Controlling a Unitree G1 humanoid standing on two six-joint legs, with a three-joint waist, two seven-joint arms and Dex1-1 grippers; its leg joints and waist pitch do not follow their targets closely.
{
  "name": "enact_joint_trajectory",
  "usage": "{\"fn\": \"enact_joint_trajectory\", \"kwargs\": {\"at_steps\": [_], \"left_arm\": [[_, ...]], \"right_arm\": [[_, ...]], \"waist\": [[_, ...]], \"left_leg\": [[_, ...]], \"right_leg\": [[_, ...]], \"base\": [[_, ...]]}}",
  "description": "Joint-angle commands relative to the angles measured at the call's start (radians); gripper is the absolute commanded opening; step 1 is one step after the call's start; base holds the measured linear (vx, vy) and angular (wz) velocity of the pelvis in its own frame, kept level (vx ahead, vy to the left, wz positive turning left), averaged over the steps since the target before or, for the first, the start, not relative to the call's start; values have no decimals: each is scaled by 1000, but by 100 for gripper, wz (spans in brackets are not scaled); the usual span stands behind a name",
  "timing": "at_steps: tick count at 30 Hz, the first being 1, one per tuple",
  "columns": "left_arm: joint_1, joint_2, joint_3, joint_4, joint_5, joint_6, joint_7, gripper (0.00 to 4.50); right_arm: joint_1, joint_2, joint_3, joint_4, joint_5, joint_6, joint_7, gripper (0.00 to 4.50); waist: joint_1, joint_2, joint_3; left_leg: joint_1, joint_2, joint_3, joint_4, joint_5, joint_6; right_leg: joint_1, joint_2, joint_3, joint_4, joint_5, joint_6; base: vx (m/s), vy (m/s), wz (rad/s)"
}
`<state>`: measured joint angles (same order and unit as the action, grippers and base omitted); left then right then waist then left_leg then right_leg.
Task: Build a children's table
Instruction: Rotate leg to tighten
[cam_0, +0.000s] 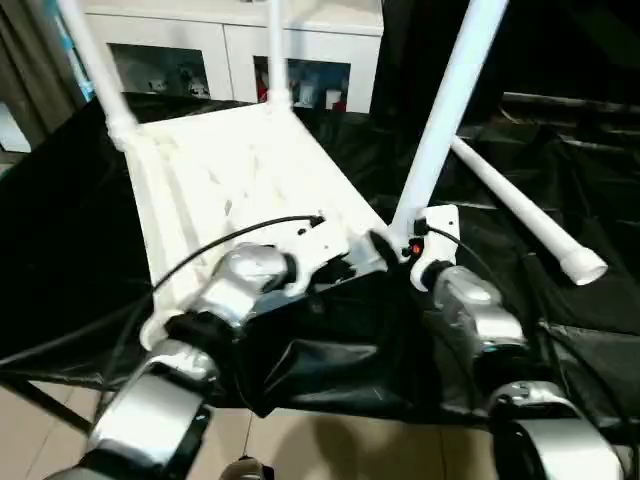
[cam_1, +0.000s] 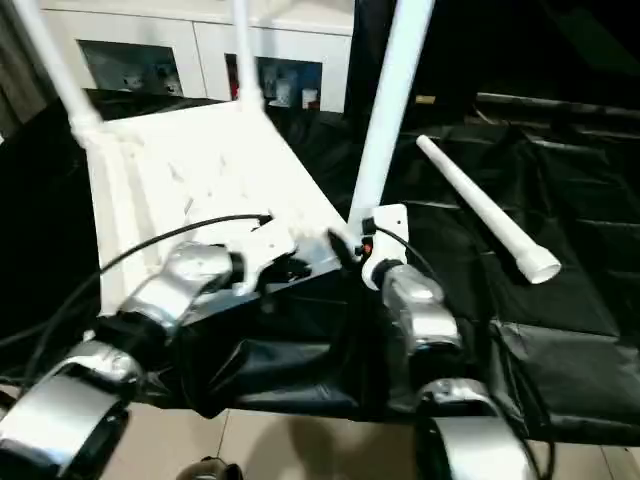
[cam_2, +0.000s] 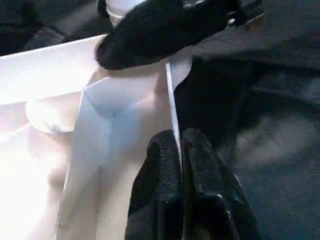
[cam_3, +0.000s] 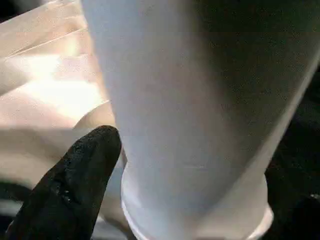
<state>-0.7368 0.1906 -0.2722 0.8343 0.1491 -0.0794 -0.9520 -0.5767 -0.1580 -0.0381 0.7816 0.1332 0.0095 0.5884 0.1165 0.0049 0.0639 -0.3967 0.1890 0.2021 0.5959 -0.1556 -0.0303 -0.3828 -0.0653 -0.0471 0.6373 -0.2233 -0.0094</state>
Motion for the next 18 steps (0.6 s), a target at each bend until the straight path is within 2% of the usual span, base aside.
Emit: {"fn": "enact_joint_trajectory", "kwargs": {"at_steps": [1, 3, 5, 7, 11, 18], "left_arm": [[26, 0, -26, -55, -40, -61, -96, 0], [43, 18, -25, -72, -57, -68, -141, 0], [55, 33, -22, -85, -70, -69, -173, 0], [70, 53, -17, -100, -85, -68, -211, 0], [84, 76, -11, -111, -98, -70, -245, 0], [94, 97, -5, -126, -104, -65, -274, 0]], "right_arm": [[31, -32, 71, -90, -5, 17, 142, 392], [53, -63, 89, -130, -2, 29, 203, 392], [73, -90, 99, -168, 12, 44, 260, 392], [96, -127, 109, -214, 28, 65, 327, 392], [116, -162, 116, -260, 47, 91, 387, 392], [136, -178, 128, -296, 52, 128, 422, 339]], "waist": [[2, 2, -77], [5, 3, -80], [5, 1, -79], [7, 0, -77], [10, 2, -73], [10, 1, -75]], "left_leg": [[31, 55, -31, -71, -206, 23], [28, 56, -28, -67, -179, 48], [28, 55, -26, -66, -185, 56], [27, 57, -27, -67, -196, 53], [30, 59, -28, -73, -228, 33], [30, 58, -28, -72, -213, 28]], "right_leg": [[37, -87, 41, -74, 2, -238], [37, -86, 39, -68, 61, -247], [34, -89, 39, -70, 43, -255], [37, -90, 39, -74, 3, -252], [31, -91, 41, -82, -73, -242], [30, -91, 42, -79, -56, -244]], "base": [[0, 0, 0], [0, 0, 0], [0, 0, 0], [0, 0, 0], [0, 0, 0], [0, 0, 0]]}}
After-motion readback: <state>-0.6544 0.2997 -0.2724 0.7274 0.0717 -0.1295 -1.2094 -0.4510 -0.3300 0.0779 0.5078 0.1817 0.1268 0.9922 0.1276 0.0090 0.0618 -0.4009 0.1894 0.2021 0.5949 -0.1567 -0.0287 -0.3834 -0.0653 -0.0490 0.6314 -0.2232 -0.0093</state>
